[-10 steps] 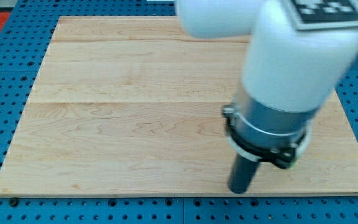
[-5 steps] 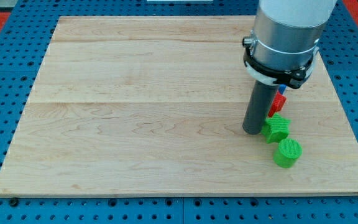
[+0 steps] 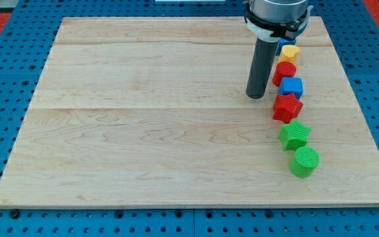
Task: Push the red star slightly to the right
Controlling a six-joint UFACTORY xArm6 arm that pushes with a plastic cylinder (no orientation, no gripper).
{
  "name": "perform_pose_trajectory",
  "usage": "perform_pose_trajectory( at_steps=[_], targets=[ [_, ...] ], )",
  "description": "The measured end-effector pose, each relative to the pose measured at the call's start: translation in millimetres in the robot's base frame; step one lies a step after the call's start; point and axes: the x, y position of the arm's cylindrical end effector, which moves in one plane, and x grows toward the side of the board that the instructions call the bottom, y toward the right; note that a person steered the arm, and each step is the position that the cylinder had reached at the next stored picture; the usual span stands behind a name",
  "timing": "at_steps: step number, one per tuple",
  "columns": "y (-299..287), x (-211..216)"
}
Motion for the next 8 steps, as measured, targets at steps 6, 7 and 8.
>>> perform_pose_trajectory(
  at_steps=[6,7,8],
  targets=[
    [-25,12],
    [-64,-2],
    [-80,-10]
  ],
)
